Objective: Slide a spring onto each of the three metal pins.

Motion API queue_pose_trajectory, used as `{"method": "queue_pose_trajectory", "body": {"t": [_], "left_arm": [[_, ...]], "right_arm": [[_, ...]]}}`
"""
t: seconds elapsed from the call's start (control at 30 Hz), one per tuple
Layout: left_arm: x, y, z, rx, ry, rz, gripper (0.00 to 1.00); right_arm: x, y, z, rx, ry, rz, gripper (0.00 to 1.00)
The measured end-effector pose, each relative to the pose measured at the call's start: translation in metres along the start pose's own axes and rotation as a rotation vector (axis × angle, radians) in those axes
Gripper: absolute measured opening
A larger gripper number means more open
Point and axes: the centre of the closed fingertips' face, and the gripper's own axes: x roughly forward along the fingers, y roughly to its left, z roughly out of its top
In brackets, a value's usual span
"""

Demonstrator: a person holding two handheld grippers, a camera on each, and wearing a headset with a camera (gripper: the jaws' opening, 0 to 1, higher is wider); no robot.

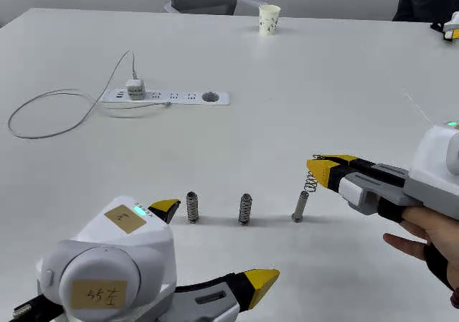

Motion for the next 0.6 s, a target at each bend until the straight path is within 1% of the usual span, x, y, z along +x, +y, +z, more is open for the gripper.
{"method": "queue_pose_trajectory", "body": {"t": [0.23, 0.4, 0.43, 0.47, 0.5, 0.57, 0.6], "left_arm": [[-0.005, 0.012, -0.001, -0.041, -0.012, 0.028, 0.97], [-0.008, 0.018, -0.001, -0.055, -0.023, 0.046, 1.00], [-0.008, 0.019, -0.001, -0.059, -0.021, 0.050, 1.00], [-0.009, 0.020, -0.002, -0.061, -0.021, 0.052, 1.00], [-0.009, 0.021, -0.002, -0.063, -0.024, 0.058, 1.00], [-0.010, 0.023, -0.002, -0.069, -0.025, 0.063, 1.00], [-0.010, 0.024, -0.003, -0.071, -0.023, 0.065, 1.00]], "right_arm": [[0.007, -0.003, -0.008, -0.013, 0.012, -0.011, 0.11], [0.009, -0.004, -0.014, -0.010, 0.023, -0.017, 0.11], [0.009, -0.004, -0.011, -0.009, 0.006, -0.017, 0.11], [0.008, -0.004, -0.012, -0.010, 0.013, -0.019, 0.11], [0.009, -0.005, -0.012, -0.015, 0.007, -0.022, 0.11], [0.009, -0.006, -0.013, -0.044, 0.015, -0.030, 0.11], [0.009, -0.005, -0.013, -0.047, 0.013, -0.031, 0.11]]}}
